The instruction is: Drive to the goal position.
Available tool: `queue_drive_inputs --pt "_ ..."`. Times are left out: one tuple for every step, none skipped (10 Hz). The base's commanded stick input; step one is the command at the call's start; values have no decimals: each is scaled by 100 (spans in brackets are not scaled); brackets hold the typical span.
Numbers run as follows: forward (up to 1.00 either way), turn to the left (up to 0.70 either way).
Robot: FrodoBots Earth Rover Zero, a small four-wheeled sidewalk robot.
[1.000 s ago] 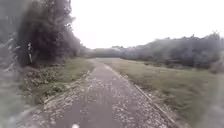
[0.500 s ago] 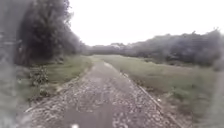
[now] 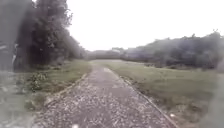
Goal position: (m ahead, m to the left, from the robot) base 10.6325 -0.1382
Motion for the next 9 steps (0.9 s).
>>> queue_drive_inputs --pt "85 1" --pt "85 1" --pt "85 1" --pt "85 1" --pt "85 1" --pt "85 1" --pt "85 1" --pt "85 1" --pt "85 1"
